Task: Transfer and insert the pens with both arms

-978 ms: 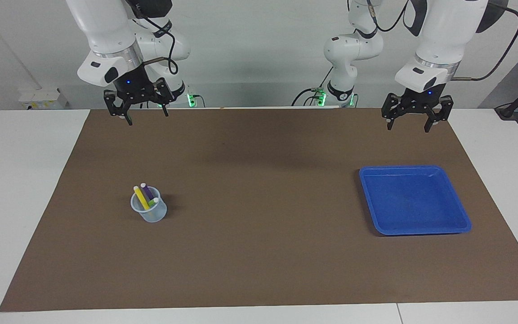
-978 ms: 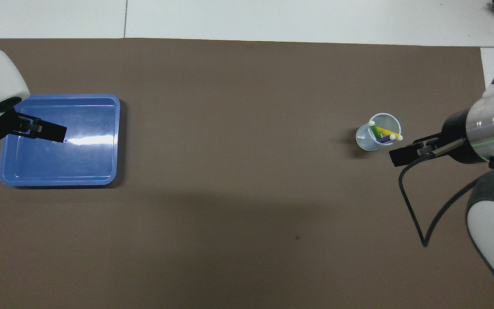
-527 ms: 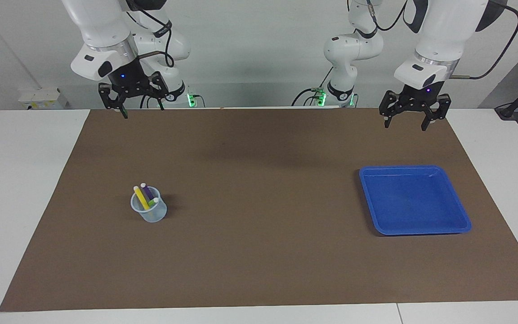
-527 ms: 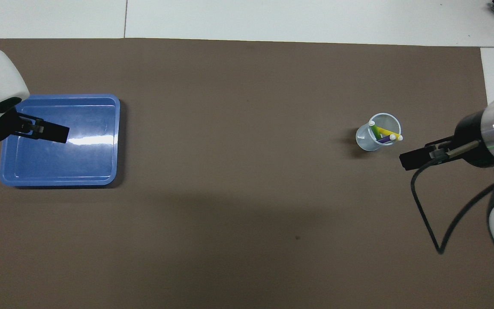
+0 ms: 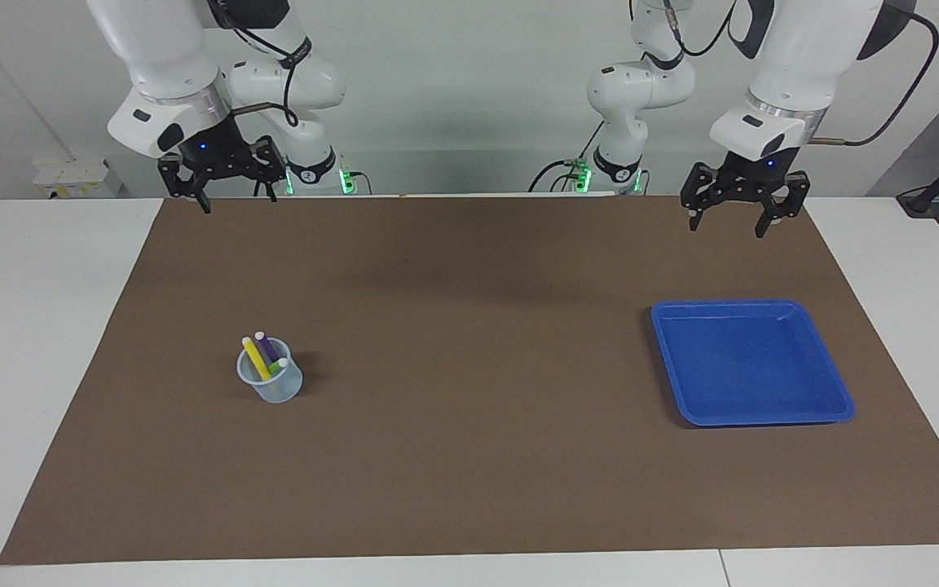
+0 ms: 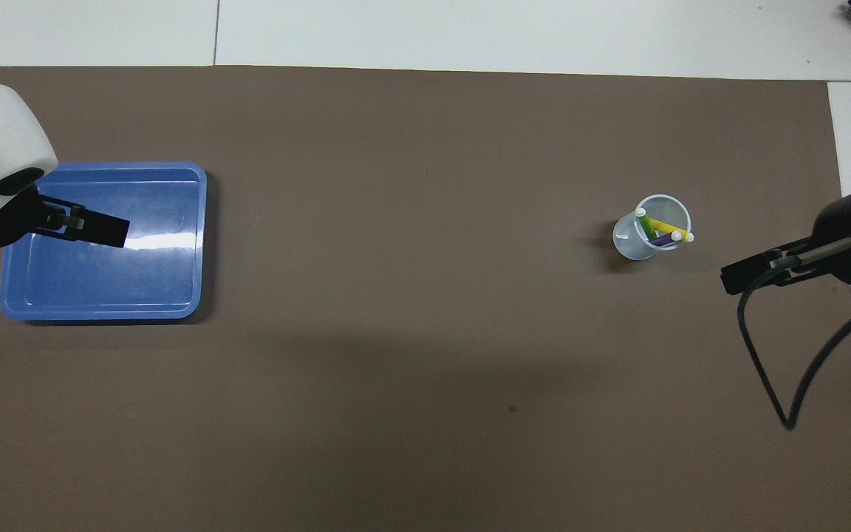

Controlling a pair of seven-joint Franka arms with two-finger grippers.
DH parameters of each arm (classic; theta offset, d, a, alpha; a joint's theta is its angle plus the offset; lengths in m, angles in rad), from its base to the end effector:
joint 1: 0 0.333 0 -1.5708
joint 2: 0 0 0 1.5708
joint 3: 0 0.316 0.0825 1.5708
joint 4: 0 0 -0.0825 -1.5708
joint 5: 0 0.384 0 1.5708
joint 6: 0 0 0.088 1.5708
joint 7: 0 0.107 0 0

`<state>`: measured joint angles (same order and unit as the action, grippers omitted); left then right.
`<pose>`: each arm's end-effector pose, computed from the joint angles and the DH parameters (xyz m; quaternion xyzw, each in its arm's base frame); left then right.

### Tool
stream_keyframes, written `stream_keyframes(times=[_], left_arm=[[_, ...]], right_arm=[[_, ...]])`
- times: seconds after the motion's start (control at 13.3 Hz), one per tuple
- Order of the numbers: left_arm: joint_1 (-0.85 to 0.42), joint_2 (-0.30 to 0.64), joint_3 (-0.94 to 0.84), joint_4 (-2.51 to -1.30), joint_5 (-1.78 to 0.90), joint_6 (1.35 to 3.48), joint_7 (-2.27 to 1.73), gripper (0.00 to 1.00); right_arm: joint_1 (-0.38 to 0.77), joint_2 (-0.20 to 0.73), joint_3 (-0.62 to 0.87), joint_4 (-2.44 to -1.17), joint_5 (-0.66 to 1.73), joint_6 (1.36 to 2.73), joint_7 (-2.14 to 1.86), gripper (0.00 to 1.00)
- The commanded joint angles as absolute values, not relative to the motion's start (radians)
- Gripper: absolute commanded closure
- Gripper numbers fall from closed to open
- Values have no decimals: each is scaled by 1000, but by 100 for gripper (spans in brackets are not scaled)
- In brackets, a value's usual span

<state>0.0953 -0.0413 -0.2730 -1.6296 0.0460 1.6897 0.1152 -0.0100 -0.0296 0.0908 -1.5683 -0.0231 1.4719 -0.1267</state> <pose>0.5451 -0.0966 0.6296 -0.9874 0.1474 -0.0508 0.0269 0.5334 0.0413 0.6334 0.9941 0.1027 -0.0337 0.0121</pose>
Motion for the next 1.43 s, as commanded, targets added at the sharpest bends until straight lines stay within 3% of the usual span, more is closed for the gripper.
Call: stream_keyframes(times=[0.0,0.23,1.35], left_arm=[[91,-60,-267,-1638,34,1674,115,0],[89,-60,-267,-1643,34,1680,114,0],[87,-64,-268,-1647,34,1681,115,0]], right_arm=[[-52,-32,80,-1575,-29,1491,-109,0],[-46,-34,3,-1574,-29,1505,-149,0],[-28,-40,2,-1569,-26,1511,-153,0]])
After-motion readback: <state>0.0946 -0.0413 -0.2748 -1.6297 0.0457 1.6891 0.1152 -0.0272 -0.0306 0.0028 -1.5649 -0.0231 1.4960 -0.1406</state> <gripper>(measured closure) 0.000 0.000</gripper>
